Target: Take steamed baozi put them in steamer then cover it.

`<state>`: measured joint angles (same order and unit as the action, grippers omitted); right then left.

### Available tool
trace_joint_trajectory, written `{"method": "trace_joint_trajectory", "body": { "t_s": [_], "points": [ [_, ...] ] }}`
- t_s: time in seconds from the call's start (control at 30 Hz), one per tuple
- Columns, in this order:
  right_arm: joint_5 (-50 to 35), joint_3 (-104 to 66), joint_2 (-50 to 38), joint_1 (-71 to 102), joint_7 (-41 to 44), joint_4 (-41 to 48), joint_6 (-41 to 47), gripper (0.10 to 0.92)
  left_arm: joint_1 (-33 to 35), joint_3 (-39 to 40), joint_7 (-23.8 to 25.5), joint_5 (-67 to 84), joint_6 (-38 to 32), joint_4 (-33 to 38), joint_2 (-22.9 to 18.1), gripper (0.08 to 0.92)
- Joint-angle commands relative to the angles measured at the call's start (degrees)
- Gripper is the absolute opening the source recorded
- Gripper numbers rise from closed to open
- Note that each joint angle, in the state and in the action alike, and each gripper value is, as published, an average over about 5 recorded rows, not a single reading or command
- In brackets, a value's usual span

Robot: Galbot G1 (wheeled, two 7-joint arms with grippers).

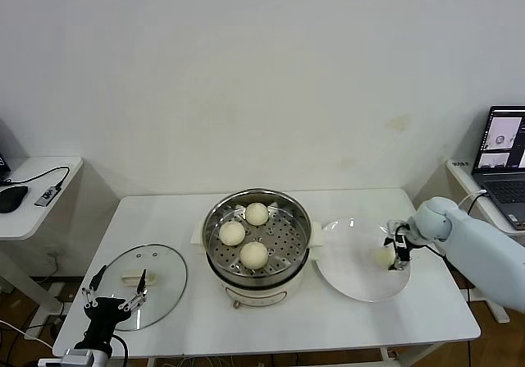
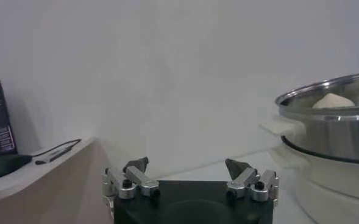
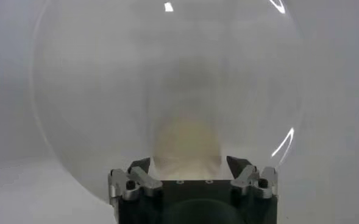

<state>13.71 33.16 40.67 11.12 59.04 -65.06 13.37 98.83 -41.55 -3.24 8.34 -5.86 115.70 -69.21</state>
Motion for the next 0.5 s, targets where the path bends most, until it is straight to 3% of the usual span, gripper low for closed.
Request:
{"method": "trace_joint_trajectory", "body": {
  "t_s": [0.03, 0.2, 0.5],
  "points": [
    [0.7, 0.0, 0.8, 0.2, 0.3, 0.8, 0.0, 0.619, 0.0, -0.1, 0.0, 0.0, 0.1, 0.1, -0.1, 0.823],
    [0.1, 0.9, 0.1, -1.2, 0.6, -0.3, 0.3, 0.550, -0.1, -0.2, 0.0, 0.0, 0.3, 0.3, -0.2, 0.823],
    [-10.6, 13.5, -7.2, -17.1, 0.8, -10.7, 5.1, 0.545, -0.2, -0.5, 0.1, 0.2, 0.5, 0.4, 0.2, 0.823]
  ]
}}
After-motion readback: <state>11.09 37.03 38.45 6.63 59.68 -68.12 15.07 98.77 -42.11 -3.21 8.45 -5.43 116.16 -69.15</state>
